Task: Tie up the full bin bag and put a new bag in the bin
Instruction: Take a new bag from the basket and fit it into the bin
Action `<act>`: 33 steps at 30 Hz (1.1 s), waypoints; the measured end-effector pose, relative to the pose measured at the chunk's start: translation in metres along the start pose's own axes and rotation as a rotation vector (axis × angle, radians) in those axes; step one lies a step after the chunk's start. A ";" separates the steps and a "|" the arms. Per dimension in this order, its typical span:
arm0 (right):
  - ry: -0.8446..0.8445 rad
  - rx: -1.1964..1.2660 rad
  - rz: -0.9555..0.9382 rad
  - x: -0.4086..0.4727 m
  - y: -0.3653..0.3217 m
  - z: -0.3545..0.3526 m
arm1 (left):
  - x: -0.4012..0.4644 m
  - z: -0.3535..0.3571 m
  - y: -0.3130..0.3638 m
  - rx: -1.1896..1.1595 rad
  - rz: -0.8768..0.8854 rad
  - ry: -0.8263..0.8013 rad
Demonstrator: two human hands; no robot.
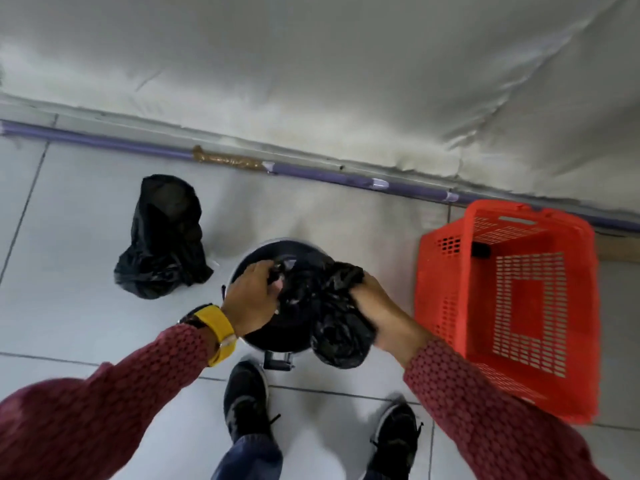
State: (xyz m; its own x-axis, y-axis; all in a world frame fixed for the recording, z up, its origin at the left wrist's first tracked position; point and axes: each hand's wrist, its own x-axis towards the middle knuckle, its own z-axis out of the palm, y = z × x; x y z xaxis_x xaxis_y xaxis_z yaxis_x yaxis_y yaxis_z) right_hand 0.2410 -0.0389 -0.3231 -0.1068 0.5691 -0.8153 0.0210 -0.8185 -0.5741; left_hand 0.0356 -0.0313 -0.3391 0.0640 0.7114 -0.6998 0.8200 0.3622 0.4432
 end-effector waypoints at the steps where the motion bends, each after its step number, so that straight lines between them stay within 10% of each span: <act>1: 0.050 -0.015 0.044 0.004 0.002 0.012 | -0.009 0.001 -0.001 -0.210 0.009 0.046; 4: 0.119 0.022 0.167 0.005 0.000 0.037 | -0.046 -0.001 0.004 -0.754 0.066 -0.080; 7: 0.005 0.082 0.103 -0.001 0.000 0.046 | -0.059 -0.004 0.005 -0.787 0.134 -0.173; 19: 0.396 0.086 -0.183 0.005 0.010 0.001 | -0.011 -0.025 -0.034 -1.093 -0.278 0.391; 33: 0.370 -0.572 -0.273 0.028 -0.036 -0.043 | 0.011 -0.067 -0.053 -0.506 -0.083 0.372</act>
State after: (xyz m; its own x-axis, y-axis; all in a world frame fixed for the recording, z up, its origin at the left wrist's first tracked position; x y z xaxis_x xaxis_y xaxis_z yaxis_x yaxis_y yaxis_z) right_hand 0.2799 0.0092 -0.3284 0.1582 0.8192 -0.5513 0.5680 -0.5322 -0.6278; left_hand -0.0452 -0.0022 -0.3326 -0.2649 0.7974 -0.5423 0.4374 0.6005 0.6694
